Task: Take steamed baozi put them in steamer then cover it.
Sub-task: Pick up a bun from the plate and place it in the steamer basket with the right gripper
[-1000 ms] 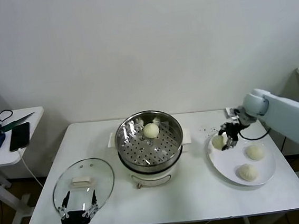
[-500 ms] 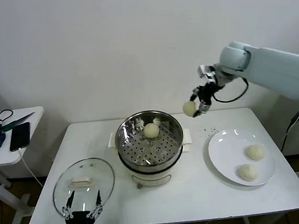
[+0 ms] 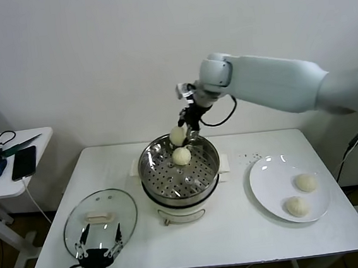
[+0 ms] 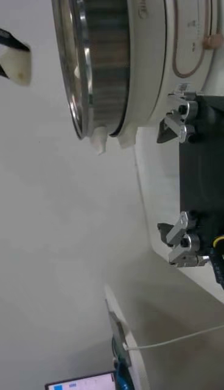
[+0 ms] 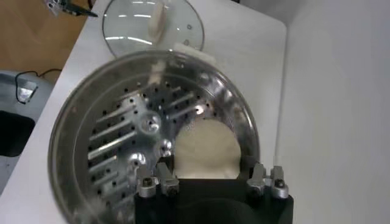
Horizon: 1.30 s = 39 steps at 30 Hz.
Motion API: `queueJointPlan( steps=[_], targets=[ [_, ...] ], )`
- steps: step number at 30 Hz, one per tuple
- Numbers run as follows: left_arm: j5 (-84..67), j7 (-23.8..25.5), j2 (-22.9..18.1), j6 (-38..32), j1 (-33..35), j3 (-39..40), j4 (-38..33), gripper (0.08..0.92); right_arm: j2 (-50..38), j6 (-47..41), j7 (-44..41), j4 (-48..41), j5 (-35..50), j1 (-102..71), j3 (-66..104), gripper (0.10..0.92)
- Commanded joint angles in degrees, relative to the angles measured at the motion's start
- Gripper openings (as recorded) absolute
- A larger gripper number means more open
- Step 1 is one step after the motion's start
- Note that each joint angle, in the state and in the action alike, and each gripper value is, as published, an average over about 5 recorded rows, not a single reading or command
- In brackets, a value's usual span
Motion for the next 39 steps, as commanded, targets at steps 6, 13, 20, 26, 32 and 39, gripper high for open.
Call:
queueJointPlan(
  steps=[6,13,20,26,32,39],
  targets=[
    [-0.2,0.0,0.2,0.0,-0.5,-0.2,0.4,0.823,10.6,-1.7,3.3,-5.4,1.3,-6.7,-1.6,0.687],
    [-0.3,0.0,0.4,-0.1,-0.7,-0.5,1.0,0.823,11.0,-2.4,4.0,-5.5,1.0,-8.2,-2.5,0.69],
    [-0.5,-0.1,0.5,0.0,-0.9,-0.8,1.5,0.823,10.5,-2.4,3.9,-5.0,0.1,-8.7,-3.2,0.695],
    [-0.5,0.0,0.5,0.1,-1.2,-0.7,1.7,0.823,10.5,-2.3,4.0,-5.3,-0.8,-9.1,-2.9,0.715],
    [-0.5,0.0,0.5,0.1,-1.3,-0.6,1.7,0.823,10.0,-2.6,3.9,-4.8,-1.2,-8.8,-2.6,0.807],
    [-0.5,-0.1,0.6,0.1,-1.1,-0.7,1.6,0.823,5.4,-2.1,1.3,-1.1,-1.0,-3.9,-2.0,0.823]
  ],
)
